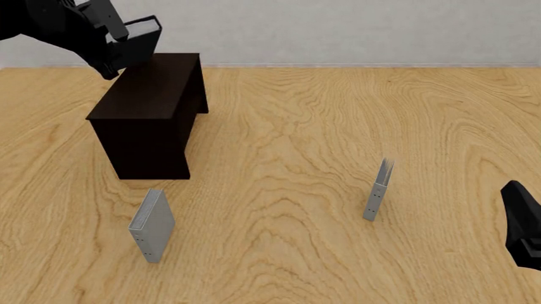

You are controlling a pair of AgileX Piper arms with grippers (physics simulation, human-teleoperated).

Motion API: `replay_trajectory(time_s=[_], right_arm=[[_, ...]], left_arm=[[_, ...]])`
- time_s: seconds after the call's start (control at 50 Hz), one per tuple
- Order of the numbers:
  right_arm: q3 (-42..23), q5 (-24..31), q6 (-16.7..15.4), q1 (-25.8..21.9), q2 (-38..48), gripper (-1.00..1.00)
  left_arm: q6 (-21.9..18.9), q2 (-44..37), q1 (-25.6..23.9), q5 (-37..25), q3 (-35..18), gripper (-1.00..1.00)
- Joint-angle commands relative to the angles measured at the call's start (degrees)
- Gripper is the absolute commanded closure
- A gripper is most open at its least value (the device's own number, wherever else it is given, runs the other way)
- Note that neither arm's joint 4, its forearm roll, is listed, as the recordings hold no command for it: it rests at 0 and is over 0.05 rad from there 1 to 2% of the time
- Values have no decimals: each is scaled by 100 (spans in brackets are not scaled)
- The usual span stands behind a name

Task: Pick up the book in the middle and place it on the cabinet shelf.

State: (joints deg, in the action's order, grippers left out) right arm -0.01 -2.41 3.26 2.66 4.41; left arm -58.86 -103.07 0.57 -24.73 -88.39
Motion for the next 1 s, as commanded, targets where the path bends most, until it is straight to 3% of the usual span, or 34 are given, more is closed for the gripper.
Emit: replay_trajectory(time_s=[0.02,0.12,0.14,0.62,0.68,0.8,1.0], right_arm=[[0,-15,9,-2,25,-100],[0,-18,13,0,31,-100],[0,-19,11,0,32,-100],[0,-28,-2,-1,46,-100],[0,-32,4,-1,53,-100],[0,-36,15,-5,61,-100],[0,-35,-4,-1,58,-100]], left_arm=[[-372,-167,-166,-242,285,100],[-403,-160,-171,-236,319,100],[-402,-143,-162,-253,316,-100],[-408,276,-536,-143,742,-100],[95,278,-776,-544,378,-100],[309,486,-991,-656,531,-100],[171,972,-1116,-461,1446,-100]])
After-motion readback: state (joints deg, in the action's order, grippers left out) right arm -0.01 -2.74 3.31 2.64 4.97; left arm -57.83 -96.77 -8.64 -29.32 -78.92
